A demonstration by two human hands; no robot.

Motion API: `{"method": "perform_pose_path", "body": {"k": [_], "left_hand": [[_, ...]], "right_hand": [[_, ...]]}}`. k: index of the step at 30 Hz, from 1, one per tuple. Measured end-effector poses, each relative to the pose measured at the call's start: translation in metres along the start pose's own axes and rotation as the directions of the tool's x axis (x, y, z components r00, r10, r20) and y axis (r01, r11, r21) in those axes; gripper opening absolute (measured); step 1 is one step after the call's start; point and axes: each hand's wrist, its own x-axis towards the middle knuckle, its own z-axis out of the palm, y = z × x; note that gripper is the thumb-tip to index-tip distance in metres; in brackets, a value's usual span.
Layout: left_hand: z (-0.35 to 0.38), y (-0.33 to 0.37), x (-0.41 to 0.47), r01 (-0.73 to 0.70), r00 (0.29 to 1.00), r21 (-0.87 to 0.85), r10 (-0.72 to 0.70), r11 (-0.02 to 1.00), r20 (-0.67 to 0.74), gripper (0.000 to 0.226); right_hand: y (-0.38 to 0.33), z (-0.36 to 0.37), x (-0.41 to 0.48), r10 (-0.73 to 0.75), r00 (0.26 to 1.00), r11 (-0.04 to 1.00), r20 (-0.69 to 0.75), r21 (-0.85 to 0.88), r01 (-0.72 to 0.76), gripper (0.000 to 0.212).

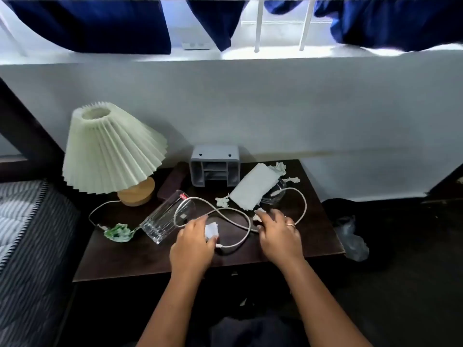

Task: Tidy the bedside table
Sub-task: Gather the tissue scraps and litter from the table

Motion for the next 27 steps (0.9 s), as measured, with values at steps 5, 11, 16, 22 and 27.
{"method": "perform_pose_path", "body": {"k": [5,11,16,22,27], "left_hand": [[0.017,-0.005,0.012,-0.039,0.999,0.042,0.039,0.998,0.002,0.05],[0.019,-0.007,0.026,-0.066,0.997,0.027,0.067,0.997,-0.046,0.03],[0.015,0.008,0.029,-0.024,1.0,-0.224,0.027,0.974,0.01,0.019],[0.008,0.031,0.037,0.389,0.921,-0.82,-0.182,0.42,0.344,0.023],[0.007,0.047,0.037,0.367,0.917,-0.92,-0.222,0.136,0.333,0.035]], "right_hand": [[0.013,0.011,0.032,-0.025,0.998,1.0,0.063,-0.012,0.025,0.034],[0.017,0.016,0.039,-0.056,0.998,0.998,-0.038,0.035,0.057,0.027],[0.017,-0.002,0.04,0.08,0.976,0.953,-0.202,0.302,-0.016,0.019],[-0.024,-0.017,0.033,0.042,0.969,0.789,-0.243,0.604,0.117,0.015],[-0.043,-0.009,0.026,-0.028,0.98,0.677,-0.196,0.718,0.163,0.033]]}}
